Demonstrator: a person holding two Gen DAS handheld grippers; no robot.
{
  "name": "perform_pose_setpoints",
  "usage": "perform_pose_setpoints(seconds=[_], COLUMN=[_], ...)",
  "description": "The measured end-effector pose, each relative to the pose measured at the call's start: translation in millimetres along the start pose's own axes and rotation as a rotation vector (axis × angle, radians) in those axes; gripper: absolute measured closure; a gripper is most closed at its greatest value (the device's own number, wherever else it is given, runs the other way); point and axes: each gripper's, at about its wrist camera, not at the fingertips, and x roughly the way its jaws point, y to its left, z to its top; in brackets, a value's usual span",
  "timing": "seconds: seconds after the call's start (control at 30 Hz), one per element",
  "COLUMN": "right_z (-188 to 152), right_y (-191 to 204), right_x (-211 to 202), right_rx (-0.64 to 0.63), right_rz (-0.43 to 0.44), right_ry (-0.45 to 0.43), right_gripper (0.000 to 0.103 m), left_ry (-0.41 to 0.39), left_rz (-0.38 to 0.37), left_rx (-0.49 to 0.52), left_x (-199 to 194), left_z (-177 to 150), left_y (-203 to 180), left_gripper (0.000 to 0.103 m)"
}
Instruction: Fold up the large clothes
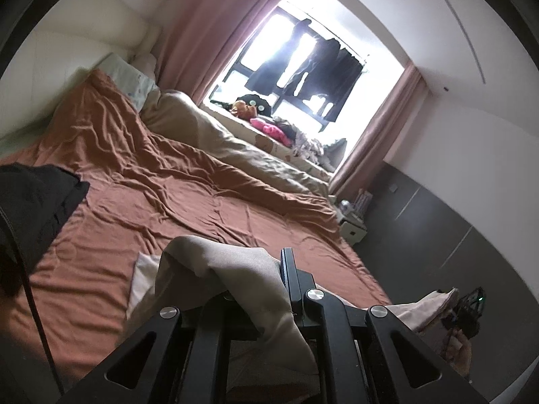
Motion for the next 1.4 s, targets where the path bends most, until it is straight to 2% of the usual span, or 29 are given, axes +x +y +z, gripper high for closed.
perform_pose_setpoints(seconds=[0.13,0.33,0.63,0.8,0.83,0.9,0.93,0.97,1.0,1.03,1.07,1.1,1.17,1.27,1.4], right_z=[15.2,13.8,-0.2,-0.1,-0.2,1.7,3.0,3.9,5.1,6.7,8.9,12.1,16.4,21.5,16.1], right_y=[-3.8,-4.9,-18.6,-26.6,-26.8,-26.1,-22.8,-21.5,-19.7,-18.3,-16.7,-11.7,-4.6,15.5,41.2], right_x=[44.3,98.2,164.9,188.8,191.8,200.2,203.8,205.0,205.6,205.6,204.3,200.7,195.4,193.0,196.2], right_rx=[0.001,0.016,0.072,0.143,0.150,0.149,0.145,0.146,0.148,0.149,0.149,0.145,0.115,0.061,-0.043], right_rz=[-0.055,-0.161,-0.271,-0.303,-0.305,-0.309,-0.317,-0.327,-0.323,-0.317,-0.313,-0.311,-0.324,-0.342,-0.378], right_ry=[0.003,0.051,0.138,0.154,0.155,0.161,0.171,0.180,0.180,0.170,0.158,0.134,0.104,0.126,0.177], right_gripper=[0.100,0.100,0.100,0.100,0.100,0.099,0.097,0.092,0.087,0.061,0.029,0.020,0.017,0.017,0.017], left_ry=[0.025,0.093,0.236,0.309,0.317,0.340,0.350,0.361,0.362,0.353,0.333,0.312,0.278,0.254,0.302], left_rz=[0.039,0.078,0.139,0.189,0.193,0.194,0.190,0.178,0.168,0.164,0.167,0.172,0.169,0.204,0.250], left_rx=[0.001,-0.010,-0.108,-0.119,-0.119,-0.120,-0.128,-0.139,-0.144,-0.144,-0.133,-0.121,-0.104,-0.069,-0.011], left_x=[45.8,118.3,206.8,241.9,245.5,254.4,258.2,262.2,264.7,265.7,264.0,262.3,255.3,247.7,252.1], left_z=[11.0,13.8,-16.5,-31.8,-33.4,-37.2,-37.9,-38.2,-37.4,-35.6,-32.3,-28.3,-19.2,-11.3,-15.1], left_y=[19.5,54.9,126.4,147.4,149.5,155.2,157.5,159.7,160.9,159.7,156.7,153.5,146.8,140.4,131.9], left_gripper=[0.093,0.093,0.093,0.092,0.091,0.078,0.060,0.036,0.027,0.012,0.005,0.004,0.004,0.004,0.004])
